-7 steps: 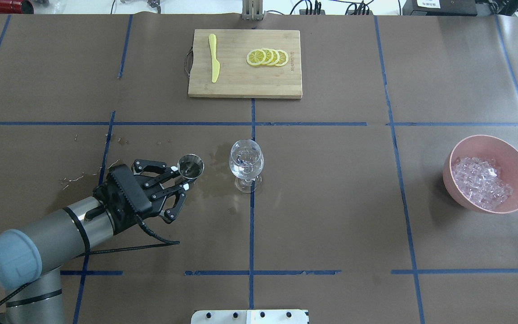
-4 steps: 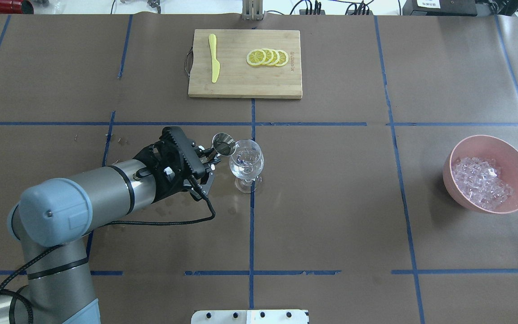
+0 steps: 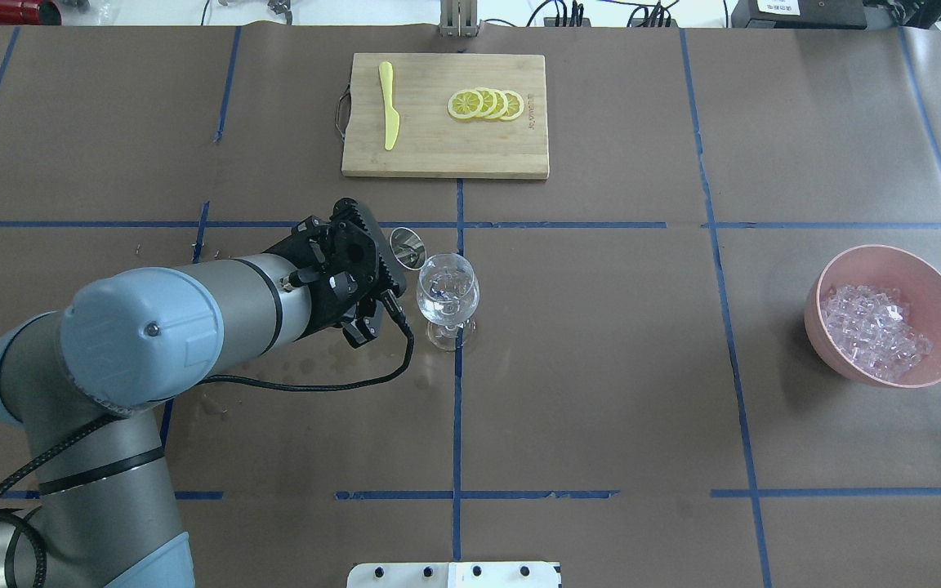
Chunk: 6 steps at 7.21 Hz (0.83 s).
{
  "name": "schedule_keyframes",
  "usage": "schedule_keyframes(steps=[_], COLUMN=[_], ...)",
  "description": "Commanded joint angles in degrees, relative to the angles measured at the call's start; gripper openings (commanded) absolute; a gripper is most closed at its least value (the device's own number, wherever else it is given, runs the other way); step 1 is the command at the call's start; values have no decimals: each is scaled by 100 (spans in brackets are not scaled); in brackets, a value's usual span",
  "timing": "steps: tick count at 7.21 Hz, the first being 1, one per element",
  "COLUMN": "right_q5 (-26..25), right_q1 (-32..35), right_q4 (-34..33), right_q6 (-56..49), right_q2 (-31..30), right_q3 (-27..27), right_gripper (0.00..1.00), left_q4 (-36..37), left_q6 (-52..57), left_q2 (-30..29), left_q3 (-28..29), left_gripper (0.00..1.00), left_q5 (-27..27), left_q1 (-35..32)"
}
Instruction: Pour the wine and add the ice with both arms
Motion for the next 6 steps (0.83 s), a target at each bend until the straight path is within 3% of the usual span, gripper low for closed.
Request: schedule_keyframes(steps=[1,5,6], right_q5=[0,0,0], right_q1=[0,0,0], right_q4=[0,0,0], right_q6=[6,6,6], right_q2=[-6,-24,-24], right_q3=[0,0,0], right_gripper=[100,100,100], left_q4=[1557,1854,2273], left_q6=[240,338,660], left_q2=[-701,-873,-1126], left_q3=[-62,316,334], left_gripper=[0,0,0], left_q5=[-3,32,49], left_q1=[-7,37,38])
